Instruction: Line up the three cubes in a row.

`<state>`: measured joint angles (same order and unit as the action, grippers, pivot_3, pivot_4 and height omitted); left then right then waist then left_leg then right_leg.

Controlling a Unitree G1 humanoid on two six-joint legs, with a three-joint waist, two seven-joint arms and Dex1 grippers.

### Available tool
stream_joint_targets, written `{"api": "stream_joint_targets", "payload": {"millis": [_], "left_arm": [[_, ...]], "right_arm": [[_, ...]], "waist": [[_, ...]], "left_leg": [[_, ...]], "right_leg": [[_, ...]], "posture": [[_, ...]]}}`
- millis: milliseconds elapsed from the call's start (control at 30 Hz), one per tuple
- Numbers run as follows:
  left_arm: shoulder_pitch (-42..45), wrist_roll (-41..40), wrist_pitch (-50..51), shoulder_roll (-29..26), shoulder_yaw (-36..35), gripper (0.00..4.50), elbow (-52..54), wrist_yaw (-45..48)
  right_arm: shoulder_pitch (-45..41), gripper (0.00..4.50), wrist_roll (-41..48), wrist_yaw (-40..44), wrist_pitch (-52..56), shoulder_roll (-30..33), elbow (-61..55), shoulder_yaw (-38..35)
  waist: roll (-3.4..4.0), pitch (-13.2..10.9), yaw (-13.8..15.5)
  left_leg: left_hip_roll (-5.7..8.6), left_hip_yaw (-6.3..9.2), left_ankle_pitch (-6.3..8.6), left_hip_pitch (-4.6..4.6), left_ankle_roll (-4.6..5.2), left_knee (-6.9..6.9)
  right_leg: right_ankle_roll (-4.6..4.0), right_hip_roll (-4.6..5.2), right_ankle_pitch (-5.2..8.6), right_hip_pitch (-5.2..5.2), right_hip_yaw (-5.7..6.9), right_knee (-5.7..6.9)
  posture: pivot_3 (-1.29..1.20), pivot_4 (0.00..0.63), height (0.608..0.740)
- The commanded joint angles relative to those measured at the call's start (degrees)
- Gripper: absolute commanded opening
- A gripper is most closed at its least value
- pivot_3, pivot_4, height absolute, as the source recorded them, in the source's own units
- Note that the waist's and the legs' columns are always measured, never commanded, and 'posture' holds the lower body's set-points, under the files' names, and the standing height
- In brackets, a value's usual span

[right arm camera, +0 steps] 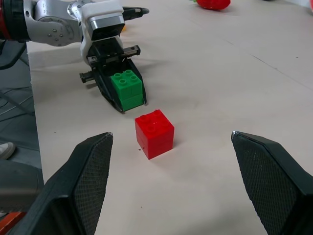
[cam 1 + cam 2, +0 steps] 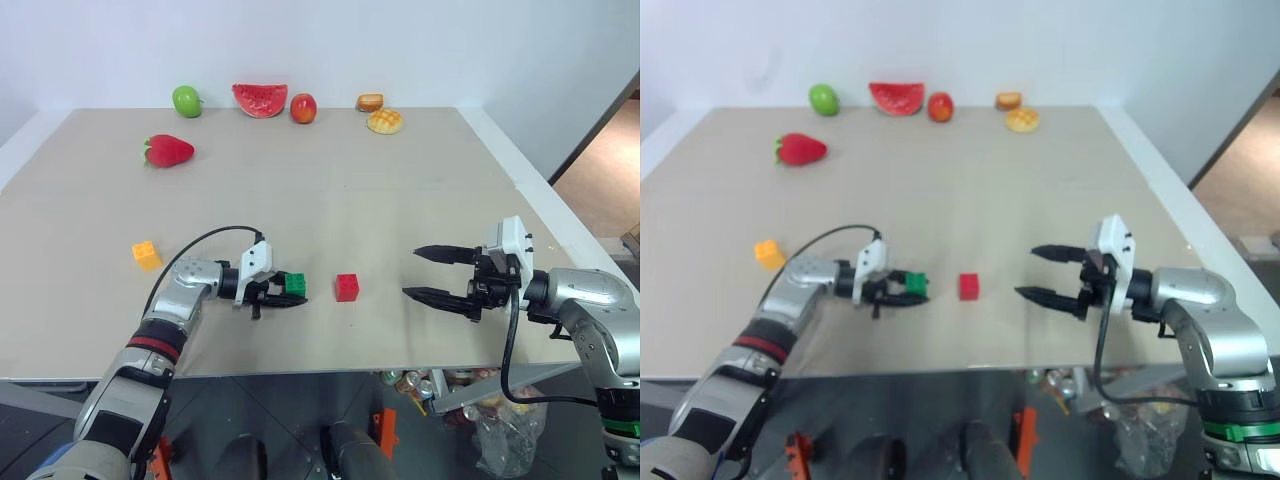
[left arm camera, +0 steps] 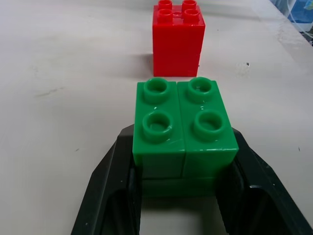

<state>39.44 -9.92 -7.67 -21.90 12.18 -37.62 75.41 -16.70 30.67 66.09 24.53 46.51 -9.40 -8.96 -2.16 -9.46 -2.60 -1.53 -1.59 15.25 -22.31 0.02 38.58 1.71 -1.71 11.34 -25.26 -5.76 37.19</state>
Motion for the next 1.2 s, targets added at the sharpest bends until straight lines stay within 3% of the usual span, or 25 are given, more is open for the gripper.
{"api": "stream_joint_targets", "payload": {"millis": [33, 67, 267, 433, 733, 833, 933, 1100, 1200], "left_arm": [[-0.9, 0.3, -1.4, 0.0, -1.1, 1.85, 0.3, -0.5], [-1.2, 0.0, -0.8, 0.2, -1.1, 2.37, 0.4, -0.5], [-2.2, 0.0, -2.3, 1.4, -2.3, 4.36, 1.1, -2.6], [-3.8, -2.1, -1.3, -0.6, -5.1, 4.36, 4.6, -3.0], [-19.3, -7.2, 6.3, -16.3, -12.6, 4.36, 23.9, -1.5], [-24.8, -9.4, 11.4, -18.2, -16.8, 4.36, 30.1, -6.0], [-30.9, -12.3, 18.8, -17.4, -22.0, 4.36, 37.9, -14.3], [-44.4, -12.5, 27.7, -9.4, -26.7, 4.36, 54.7, -32.4], [-47.7, -12.0, 32.5, -4.8, -28.3, 4.36, 60.2, -41.8]], "right_arm": [[-1.4, 4.03, 0.3, -0.1, -1.1, 0.0, -0.2, -0.4], [-1.4, 4.03, 0.3, -0.1, -1.2, 0.0, -0.2, -0.4], [-2.1, 4.03, 0.4, 0.0, -1.1, 0.0, 0.1, -0.2], [-3.8, 4.03, 0.2, 0.4, -1.0, -0.3, 0.8, 0.9], [-9.0, 4.03, -0.1, 2.7, -1.9, -0.6, 4.1, 3.2], [-11.0, 4.03, -0.9, 2.9, -2.9, -2.0, 5.0, 4.9], [-14.1, 4.03, -2.5, 1.4, -4.0, -5.5, 5.9, 7.6], [-18.2, 4.03, -5.6, 2.7, -7.5, -10.0, 11.2, 11.7], [-19.4, 4.03, -6.6, 4.4, -9.2, -10.8, 14.4, 12.8]], "waist": [[0.00, 0.0, 0.0], [0.00, 0.0, 0.0], [0.02, 0.0, 0.0], [0.02, 0.0, -0.1], [0.04, 0.0, -0.2], [0.05, 0.0, -0.1], [0.03, 0.0, -0.1], [0.02, 0.0, -0.2], [-0.04, 0.0, 0.2]], "left_leg": [[0.00, 0.00, 0.00, 0.00, 0.00, 0.00], [0.00, 0.00, 0.00, 0.00, 0.00, 0.00], [0.00, 0.00, 0.00, 0.04, 0.00, 0.00], [-0.01, -0.02, -0.02, 0.04, 0.03, 0.06], [-0.28, 0.01, 0.00, 0.06, 0.04, -0.05], [-0.28, 0.01, 0.00, 0.05, 0.05, -0.05], [-0.25, 0.01, 0.00, 0.03, 0.05, 0.00], [-0.25, 0.02, 0.01, 0.08, 0.04, -0.01], [-0.17, 0.01, 0.03, 0.05, 0.03, -0.01]], "right_leg": [[0.00, 0.00, 0.00, 0.00, 0.00, 0.00], [0.00, 0.00, 0.00, 0.00, 0.00, 0.00], [0.00, 0.00, -0.01, 0.04, 0.00, 0.00], [0.05, 0.00, -0.07, 0.05, -0.04, 0.00], [-0.15, -0.13, 0.00, -0.07, 0.04, 0.06], [-0.14, 0.03, 0.05, -0.06, 0.10, 0.08], [-0.09, 0.15, 0.05, -0.06, 0.10, 0.08], [-0.03, 0.31, 0.02, -0.06, 0.08, 0.05], [-0.04, 0.48, 0.01, -0.06, 0.14, 0.03]], "posture": [[0.00, 0.150, 0.740], [0.00, 0.150, 0.740], [0.00, 0.150, 0.740], [0.00, 0.150, 0.740], [0.00, 0.150, 0.740], [0.00, 0.150, 0.740], [0.00, 0.150, 0.740], [0.00, 0.150, 0.740], [0.00, 0.150, 0.740]]}}
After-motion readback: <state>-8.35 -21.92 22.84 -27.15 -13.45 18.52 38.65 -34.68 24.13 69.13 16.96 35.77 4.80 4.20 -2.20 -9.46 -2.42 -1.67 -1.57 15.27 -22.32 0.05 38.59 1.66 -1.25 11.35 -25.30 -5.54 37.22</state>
